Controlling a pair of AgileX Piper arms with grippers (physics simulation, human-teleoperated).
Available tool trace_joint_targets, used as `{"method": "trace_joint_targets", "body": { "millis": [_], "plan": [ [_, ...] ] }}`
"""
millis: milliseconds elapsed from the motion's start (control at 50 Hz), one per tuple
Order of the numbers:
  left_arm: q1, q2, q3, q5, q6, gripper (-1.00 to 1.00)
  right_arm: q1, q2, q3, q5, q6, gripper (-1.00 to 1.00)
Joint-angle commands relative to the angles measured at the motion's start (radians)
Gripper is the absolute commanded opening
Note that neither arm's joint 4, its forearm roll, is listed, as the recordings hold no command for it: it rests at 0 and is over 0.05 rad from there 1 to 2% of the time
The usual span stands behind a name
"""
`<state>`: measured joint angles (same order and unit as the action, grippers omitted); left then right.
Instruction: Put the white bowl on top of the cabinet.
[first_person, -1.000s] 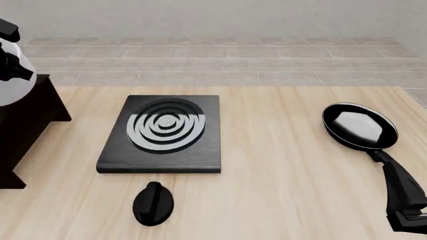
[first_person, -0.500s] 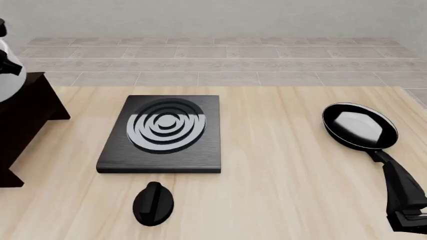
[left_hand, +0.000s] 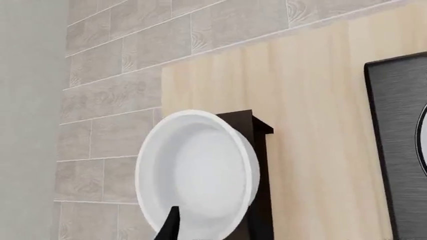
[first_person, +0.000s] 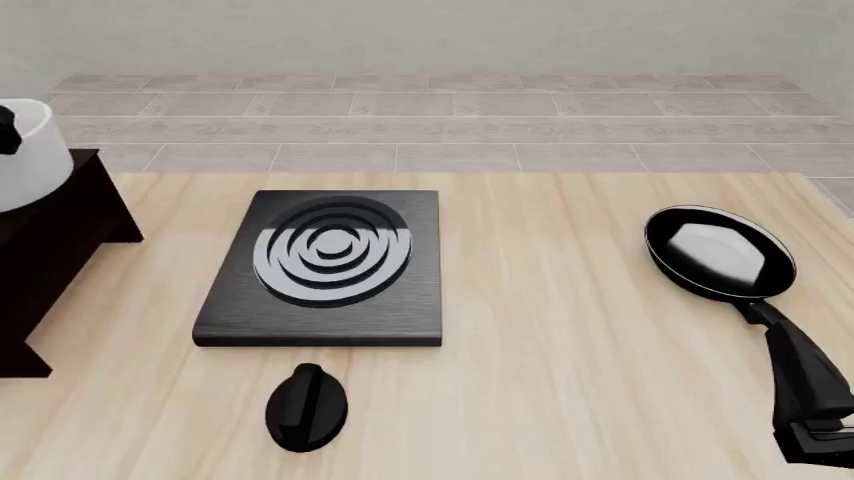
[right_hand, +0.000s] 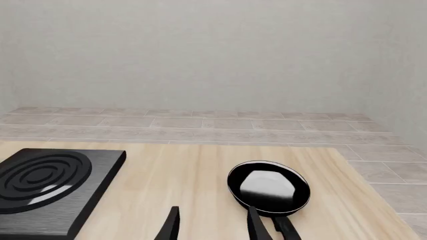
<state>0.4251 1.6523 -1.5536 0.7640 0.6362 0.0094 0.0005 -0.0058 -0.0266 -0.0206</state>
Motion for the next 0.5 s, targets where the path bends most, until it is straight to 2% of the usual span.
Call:
{"method": "trace_joint_targets", "body": {
  "millis": [20,220,500],
  "plan": [
    [-0.006,0.006,-0.092,0.057,0.018,1.0,0.0,0.0,0.0,0.0,0.0,1.0],
    [-0.052,-0.021,-0.145,0.097,0.003,1.0,0.0,0.0,0.0,0.0,0.0,1.0],
    [-0.119,-0.096,-0.148,0.129,-0.001,1.0,0.0,0.0,0.0,0.0,0.0,1.0]
  ]
}}
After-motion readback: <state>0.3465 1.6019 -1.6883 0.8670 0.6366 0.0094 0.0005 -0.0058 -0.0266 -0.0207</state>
